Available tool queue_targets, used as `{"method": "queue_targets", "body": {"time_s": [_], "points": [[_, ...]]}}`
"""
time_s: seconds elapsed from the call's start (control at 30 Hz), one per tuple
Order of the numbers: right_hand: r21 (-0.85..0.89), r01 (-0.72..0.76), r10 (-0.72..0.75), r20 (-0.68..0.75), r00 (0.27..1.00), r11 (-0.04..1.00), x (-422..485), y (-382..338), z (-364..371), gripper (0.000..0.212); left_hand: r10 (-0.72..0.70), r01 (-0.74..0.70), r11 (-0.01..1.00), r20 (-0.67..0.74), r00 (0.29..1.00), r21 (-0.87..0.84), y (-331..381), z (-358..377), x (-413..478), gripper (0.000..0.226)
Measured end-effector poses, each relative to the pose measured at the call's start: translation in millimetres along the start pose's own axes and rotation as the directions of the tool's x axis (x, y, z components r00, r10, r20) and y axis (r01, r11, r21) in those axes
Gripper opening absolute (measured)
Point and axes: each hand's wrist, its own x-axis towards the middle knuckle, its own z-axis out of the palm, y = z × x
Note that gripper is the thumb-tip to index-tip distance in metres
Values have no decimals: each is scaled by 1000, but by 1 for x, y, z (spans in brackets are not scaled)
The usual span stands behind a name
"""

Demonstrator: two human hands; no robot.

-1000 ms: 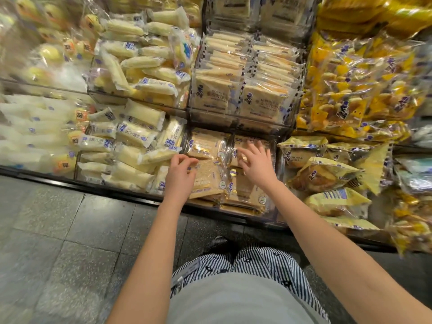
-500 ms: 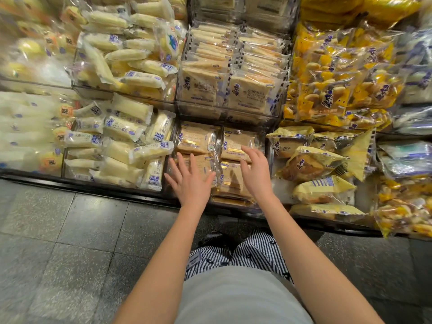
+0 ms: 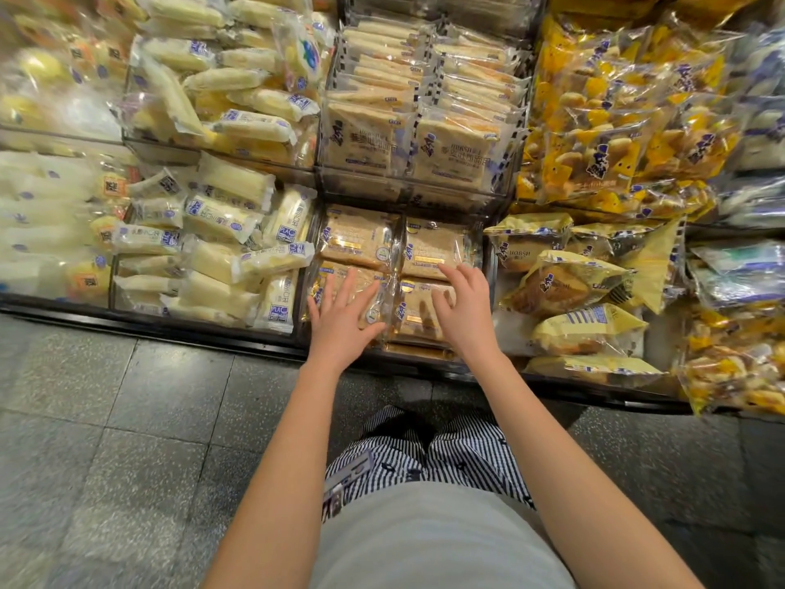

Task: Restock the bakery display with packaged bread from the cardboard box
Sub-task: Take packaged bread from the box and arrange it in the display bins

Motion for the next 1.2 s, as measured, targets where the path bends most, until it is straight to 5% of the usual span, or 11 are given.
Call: {"method": "queue_targets", "body": {"time_s": [0.17,0.33,0.63,1.0,1.2], "points": [[21,-6,6,28,1000,1000,-16,7,-1,44,-18,16,999,-51,999,-40,3,2,0,70],[35,-66,67,-19,998,997,-34,28,-22,43,-45,-30,978,-349,936,-207,42,5,0,44],[117,-89,112,-206,972,989,-61,68,-103,44,260,-355,922,-436,862,-152,171,21,-3,39],[246,-274,356,-414,838,930,-159,216,-250,49,571,-599,800,-266,777,-32,360,126,-58,55],[324,-387,502,-468,728,863,-228,309,-315,51,741,-741,670,-106,663,44,459,211,-103,54]]}}
